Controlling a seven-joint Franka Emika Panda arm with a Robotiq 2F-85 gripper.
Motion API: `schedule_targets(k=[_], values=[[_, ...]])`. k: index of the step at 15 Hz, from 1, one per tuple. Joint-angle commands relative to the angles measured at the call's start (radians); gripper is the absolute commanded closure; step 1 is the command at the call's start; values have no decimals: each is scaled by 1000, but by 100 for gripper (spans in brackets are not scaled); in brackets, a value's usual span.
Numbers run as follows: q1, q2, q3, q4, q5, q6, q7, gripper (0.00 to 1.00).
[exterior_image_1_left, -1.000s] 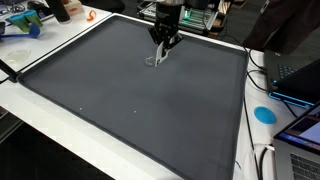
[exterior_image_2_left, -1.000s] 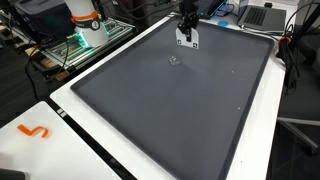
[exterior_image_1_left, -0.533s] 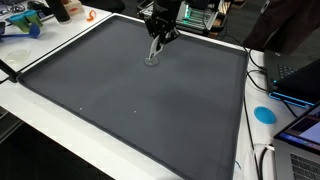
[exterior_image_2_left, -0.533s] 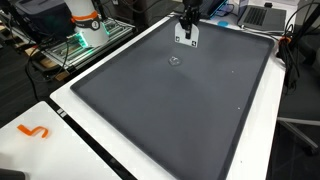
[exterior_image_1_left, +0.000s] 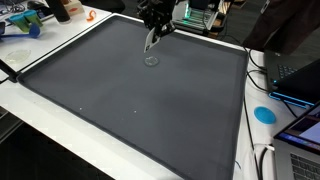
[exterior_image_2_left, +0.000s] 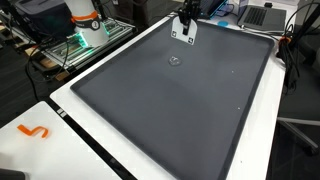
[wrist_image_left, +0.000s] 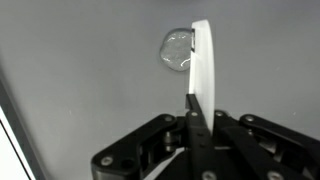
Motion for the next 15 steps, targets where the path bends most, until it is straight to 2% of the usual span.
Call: schedule_targets(k=[1, 14, 15], values=[[-27, -9, 19, 25, 11, -61, -16, 99], [-73, -50, 36, 102, 163, -189, -191, 99], [-66, -28, 34, 103, 129, -152, -149, 99]])
